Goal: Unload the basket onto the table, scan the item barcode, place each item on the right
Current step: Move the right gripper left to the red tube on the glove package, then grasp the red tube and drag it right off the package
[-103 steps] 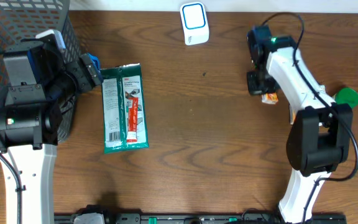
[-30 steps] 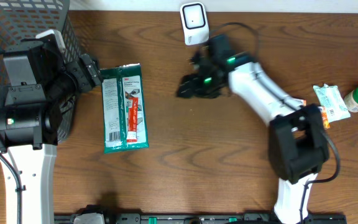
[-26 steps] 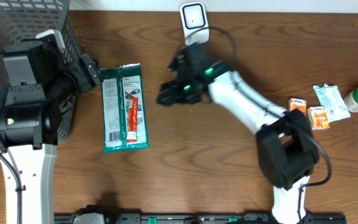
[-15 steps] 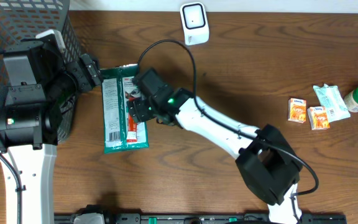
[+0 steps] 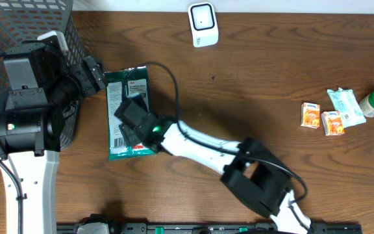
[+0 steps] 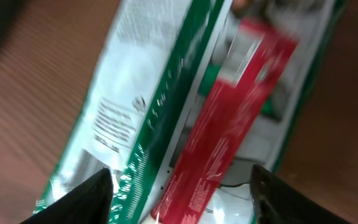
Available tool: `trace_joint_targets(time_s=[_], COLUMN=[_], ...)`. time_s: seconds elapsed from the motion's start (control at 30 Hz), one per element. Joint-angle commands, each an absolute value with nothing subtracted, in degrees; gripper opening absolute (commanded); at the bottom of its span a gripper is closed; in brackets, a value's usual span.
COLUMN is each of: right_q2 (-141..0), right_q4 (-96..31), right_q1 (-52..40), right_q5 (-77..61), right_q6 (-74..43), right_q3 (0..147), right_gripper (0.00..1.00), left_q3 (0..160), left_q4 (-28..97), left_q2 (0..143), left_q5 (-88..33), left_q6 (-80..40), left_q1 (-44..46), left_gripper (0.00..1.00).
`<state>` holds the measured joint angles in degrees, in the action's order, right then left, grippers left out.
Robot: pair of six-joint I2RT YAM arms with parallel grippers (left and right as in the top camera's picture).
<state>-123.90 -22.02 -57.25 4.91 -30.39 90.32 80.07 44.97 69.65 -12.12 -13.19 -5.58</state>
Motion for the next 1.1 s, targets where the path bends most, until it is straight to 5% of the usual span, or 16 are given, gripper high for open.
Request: trace_joint_targets(time_s=[0.0,0.2,0.47,0.63,0.83,0.97,1.07], right_q2=[-127.0,-127.4,-122.4,-117.3,-116.4,-116.6,-117.0], right_q4=[-22.1,-23.7,-30.7,-37.2,-46.7,-46.6,-43.1], right_q1=[-58.6,-58.3,-56.2,-54.5,-51.0,-48.2,-46.8], right_q5=[9.0,9.0,17.5,19.1,20.5,13.1,3.7], right_q6=[-31.3,-31.2,-27.0,-16.5,-13.2,-13.2,-13.2], right_q3=[90.2,90.3,90.3,90.3,90.1,88.2,86.8], right_gripper=[0.57,0.29,0.20,0.01,0.04,0.33,0.36], left_q3=[80.4,80.4,80.4,80.4,80.4,80.4,80.4], left_q4=[45.0,45.0,45.0,45.0,45.0,45.0,45.0], left_q2=[69.6,69.6,69.6,69.6,69.6,69.6,69.6], left_q5=[-12.4,-12.4,-12.4,-12.4,-12.4,-12.4,-12.4], left_q6=[-12.5,-12.5,-12.5,-12.5,-12.5,-12.5,-12.5], left_q1=[-5.9,-5.9,-5.9,-5.9,-5.9,-5.9,-5.9], left_gripper=[0.87,0.87,0.88,0.87,0.87,0.87,0.87])
